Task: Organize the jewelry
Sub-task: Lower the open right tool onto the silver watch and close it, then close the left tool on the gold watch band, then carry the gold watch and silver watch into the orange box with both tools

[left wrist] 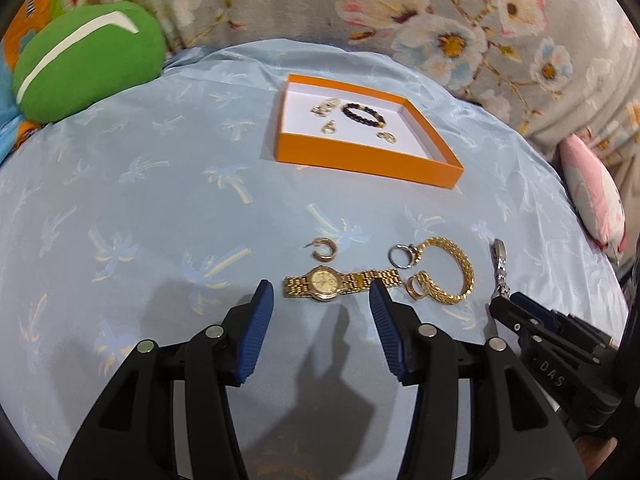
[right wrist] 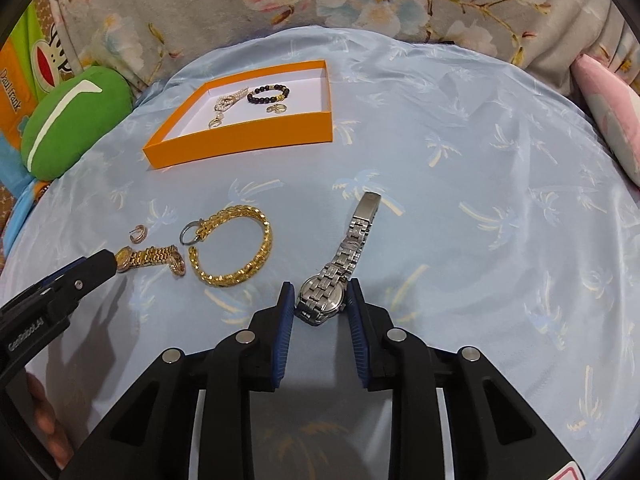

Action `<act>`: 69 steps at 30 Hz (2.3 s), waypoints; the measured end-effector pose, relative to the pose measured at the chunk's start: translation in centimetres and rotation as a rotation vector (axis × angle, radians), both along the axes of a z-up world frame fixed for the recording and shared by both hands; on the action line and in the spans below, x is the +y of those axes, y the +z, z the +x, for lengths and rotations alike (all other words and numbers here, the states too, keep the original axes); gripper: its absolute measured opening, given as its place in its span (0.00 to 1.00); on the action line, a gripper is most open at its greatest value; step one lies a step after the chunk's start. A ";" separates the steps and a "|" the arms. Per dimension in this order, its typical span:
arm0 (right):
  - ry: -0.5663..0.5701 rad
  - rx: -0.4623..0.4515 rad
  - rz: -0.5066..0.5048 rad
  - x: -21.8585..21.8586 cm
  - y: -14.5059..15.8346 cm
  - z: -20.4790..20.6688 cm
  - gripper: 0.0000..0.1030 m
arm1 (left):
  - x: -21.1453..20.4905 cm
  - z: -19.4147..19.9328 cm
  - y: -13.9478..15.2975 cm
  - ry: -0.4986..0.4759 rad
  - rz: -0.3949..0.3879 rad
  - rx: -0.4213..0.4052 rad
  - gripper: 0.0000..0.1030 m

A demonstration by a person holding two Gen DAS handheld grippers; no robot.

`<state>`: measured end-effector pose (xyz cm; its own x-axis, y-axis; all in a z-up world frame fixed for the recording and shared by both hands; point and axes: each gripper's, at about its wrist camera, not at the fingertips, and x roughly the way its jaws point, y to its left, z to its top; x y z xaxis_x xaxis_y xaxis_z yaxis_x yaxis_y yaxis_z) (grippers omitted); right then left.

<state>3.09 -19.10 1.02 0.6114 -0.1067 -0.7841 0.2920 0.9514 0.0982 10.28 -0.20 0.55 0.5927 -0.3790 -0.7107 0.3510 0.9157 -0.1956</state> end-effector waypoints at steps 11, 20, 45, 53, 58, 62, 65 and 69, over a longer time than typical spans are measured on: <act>0.008 -0.021 0.058 -0.9 0.0 -0.7 0.24 | -1.9 1.9 -0.5 -0.212 0.129 -0.035 0.47; 0.007 -0.024 0.066 -0.9 0.0 -0.6 0.24 | -2.0 3.3 -0.8 -0.313 0.124 -0.016 0.47; 0.007 -0.025 0.069 -1.0 0.1 -0.6 0.24 | -4.2 0.1 -1.0 -0.252 0.170 -0.026 0.44; 0.006 -0.025 0.071 -1.0 0.0 -0.7 0.24 | -3.6 -0.2 -0.9 -0.227 0.133 -0.016 0.21; 0.002 -0.024 0.074 -1.1 0.2 -0.9 0.24 | -3.2 -1.5 -0.8 -0.209 0.101 -0.005 0.21; -0.002 -0.030 0.069 -0.9 0.2 -1.2 0.24 | -2.7 -2.3 -0.6 -0.181 0.077 -0.002 0.21; -0.005 -0.043 0.077 -1.0 0.4 -1.7 0.24 | -2.3 -2.7 -0.4 -0.159 0.056 -0.002 0.21; -0.007 -0.078 0.091 -1.3 1.2 -2.6 0.24 | -1.7 -3.1 -0.1 -0.135 0.024 0.008 0.21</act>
